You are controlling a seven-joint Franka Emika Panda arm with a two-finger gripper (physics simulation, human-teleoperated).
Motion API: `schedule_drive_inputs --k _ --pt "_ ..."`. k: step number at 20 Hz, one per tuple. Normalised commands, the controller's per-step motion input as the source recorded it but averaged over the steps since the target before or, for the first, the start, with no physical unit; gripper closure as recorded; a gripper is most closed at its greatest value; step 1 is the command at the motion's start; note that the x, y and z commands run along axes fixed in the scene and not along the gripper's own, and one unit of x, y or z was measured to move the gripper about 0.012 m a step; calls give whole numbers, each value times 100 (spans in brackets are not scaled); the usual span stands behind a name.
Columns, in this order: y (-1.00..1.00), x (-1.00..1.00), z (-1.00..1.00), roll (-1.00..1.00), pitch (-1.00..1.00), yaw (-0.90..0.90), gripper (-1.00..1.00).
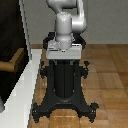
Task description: Open the door by pressing down and pulling on the handle.
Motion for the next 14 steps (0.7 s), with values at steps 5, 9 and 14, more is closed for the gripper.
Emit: schedule_drive_inputs --k 5,9,14 --pt "0 0 80 0 0 0 -100" --pt "0 0 75 0 0 0 -100" --pt "0 0 60 0 0 0 -100"
